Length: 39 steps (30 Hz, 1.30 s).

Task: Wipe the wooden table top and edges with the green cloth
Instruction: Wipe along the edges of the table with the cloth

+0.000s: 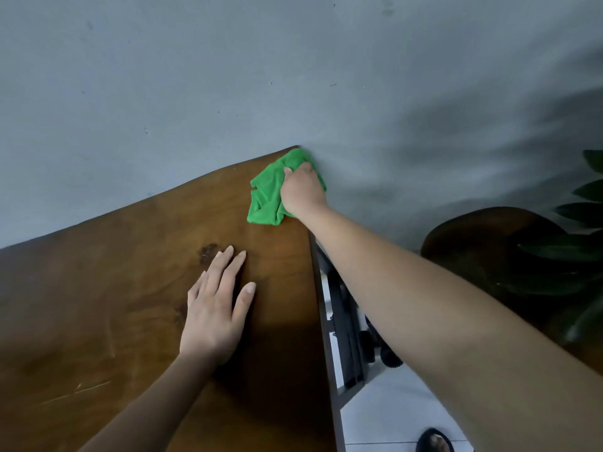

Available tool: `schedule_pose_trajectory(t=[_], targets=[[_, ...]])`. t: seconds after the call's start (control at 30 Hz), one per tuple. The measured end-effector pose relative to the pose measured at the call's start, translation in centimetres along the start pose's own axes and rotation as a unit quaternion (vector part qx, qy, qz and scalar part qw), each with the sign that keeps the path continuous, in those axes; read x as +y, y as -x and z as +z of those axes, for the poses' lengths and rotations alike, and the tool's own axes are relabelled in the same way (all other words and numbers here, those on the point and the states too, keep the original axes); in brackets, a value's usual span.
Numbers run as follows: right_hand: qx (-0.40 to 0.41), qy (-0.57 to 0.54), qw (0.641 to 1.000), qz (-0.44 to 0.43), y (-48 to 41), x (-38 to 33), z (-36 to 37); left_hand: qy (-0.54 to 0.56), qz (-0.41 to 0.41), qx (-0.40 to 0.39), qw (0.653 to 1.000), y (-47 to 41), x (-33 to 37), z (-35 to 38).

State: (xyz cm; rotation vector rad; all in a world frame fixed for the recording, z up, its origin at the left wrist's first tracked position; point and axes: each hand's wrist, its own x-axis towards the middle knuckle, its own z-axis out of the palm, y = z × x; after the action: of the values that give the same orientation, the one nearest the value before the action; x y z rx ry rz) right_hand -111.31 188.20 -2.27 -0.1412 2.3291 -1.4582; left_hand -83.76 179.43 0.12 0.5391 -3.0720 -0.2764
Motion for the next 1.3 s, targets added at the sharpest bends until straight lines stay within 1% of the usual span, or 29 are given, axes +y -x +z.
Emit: schedule_pose_trajectory(t=[0.17,0.3,0.4,0.57,0.63,0.7,0.8,0.97,1.07,1.3], targets=[[-0.013,-0.041,0.999,0.024,-3.4,-1.1,-0.3,0.0,-0.004,0.0,1.0,0.0,0.1,0.1],[-0.025,-0.058,0.998,0.003,-1.5,-0.1,-0.4,0.004,-0.002,0.007,1.0,0.1,0.0,0.1],[-0.045,-0.035,0.998,-0.031,1.9,1.2,-0.7,0.003,0.003,0.01,1.0,0.1,0.0,0.1],[-0.062,-0.04,0.994,-0.076,10.8,4.6,-1.2,0.006,0.003,0.011,1.0,0.2,0.2,-0.1],[-0.07,-0.046,0.993,-0.077,15.2,5.7,-1.7,0.009,0.005,0.012,1.0,0.3,0.2,-0.1],[-0.089,-0.065,0.992,-0.061,19.0,6.5,-2.1,0.012,0.009,0.012,1.0,0.4,0.3,-0.1],[-0.099,-0.067,0.991,-0.065,21.4,7.3,-2.4,0.01,0.004,0.01,1.0,0.4,0.4,-0.2],[-0.076,-0.074,0.991,-0.075,18.1,6.8,-1.7,0.008,0.003,0.008,1.0,0.2,0.3,0.0],[-0.051,-0.065,0.993,-0.082,13.2,5.9,-0.9,0.008,0.0,0.007,1.0,0.2,0.3,0.0],[-0.047,-0.055,0.995,-0.063,1.7,1.9,-0.4,0.0,-0.008,0.004,1.0,-0.1,0.2,0.2]])
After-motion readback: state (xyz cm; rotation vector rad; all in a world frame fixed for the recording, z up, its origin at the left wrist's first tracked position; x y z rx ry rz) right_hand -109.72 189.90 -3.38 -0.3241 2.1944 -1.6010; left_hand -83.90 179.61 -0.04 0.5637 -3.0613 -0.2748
